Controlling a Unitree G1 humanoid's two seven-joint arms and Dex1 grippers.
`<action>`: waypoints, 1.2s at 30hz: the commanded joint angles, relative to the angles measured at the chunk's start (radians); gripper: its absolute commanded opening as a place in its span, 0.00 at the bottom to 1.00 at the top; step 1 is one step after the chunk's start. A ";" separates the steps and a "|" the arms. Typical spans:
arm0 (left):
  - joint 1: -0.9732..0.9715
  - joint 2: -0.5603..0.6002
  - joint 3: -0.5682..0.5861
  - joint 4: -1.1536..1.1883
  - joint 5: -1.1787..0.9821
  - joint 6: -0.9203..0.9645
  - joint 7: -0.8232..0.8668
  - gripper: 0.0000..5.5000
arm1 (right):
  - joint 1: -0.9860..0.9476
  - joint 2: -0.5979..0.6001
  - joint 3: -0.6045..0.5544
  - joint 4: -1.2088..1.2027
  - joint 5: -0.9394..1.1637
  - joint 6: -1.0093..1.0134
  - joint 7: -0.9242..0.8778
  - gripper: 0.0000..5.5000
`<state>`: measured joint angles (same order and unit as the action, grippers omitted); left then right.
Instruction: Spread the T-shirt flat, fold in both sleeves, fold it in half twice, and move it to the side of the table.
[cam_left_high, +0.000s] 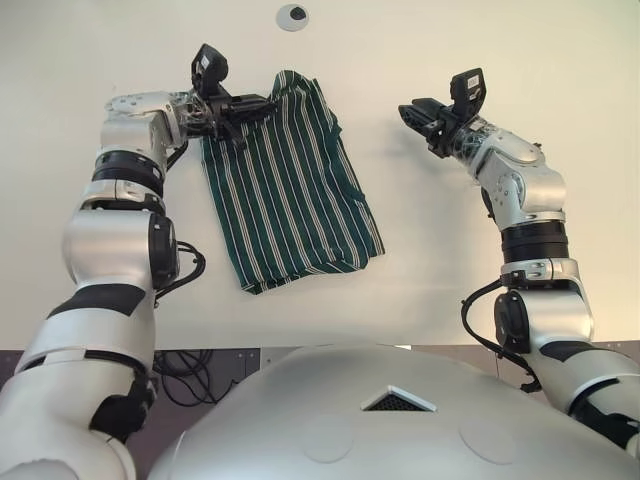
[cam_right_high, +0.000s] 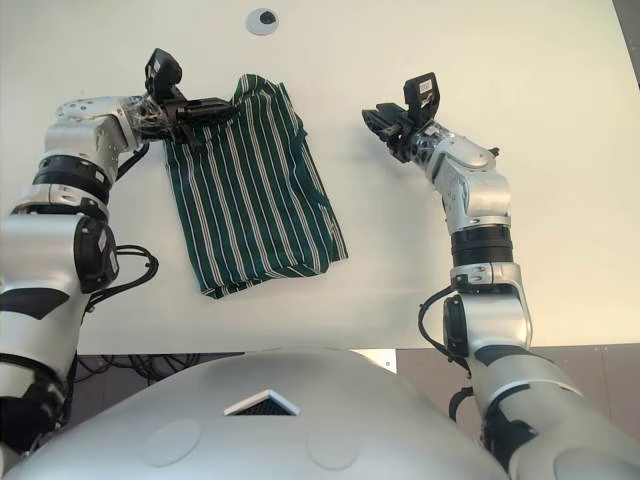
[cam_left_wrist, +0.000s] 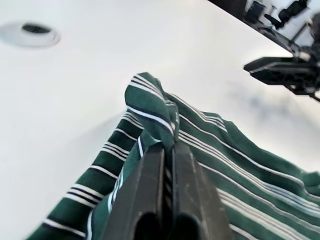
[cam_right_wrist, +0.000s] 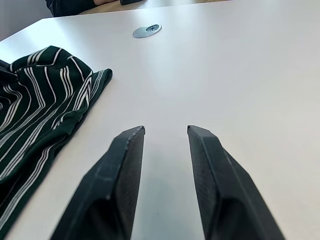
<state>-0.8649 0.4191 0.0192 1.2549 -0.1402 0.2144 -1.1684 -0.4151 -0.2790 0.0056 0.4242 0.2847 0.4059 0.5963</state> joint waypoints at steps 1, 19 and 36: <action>-0.055 -0.001 0.050 0.059 -0.012 0.148 0.050 0.00 | -0.024 0.027 0.016 0.020 -0.010 0.011 0.009 0.28; -0.114 -0.009 0.125 0.044 0.040 -0.084 0.240 0.35 | -0.016 0.040 0.026 0.022 -0.019 0.009 0.018 0.28; -0.026 -0.081 -0.083 0.052 0.277 -0.368 0.316 0.35 | -0.009 0.045 0.046 0.017 -0.028 0.009 0.022 0.28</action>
<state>-0.8991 0.3424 -0.0661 1.2940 0.1273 -0.1494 -0.8749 -0.4208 -0.2440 0.0448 0.4447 0.2707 0.4060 0.6186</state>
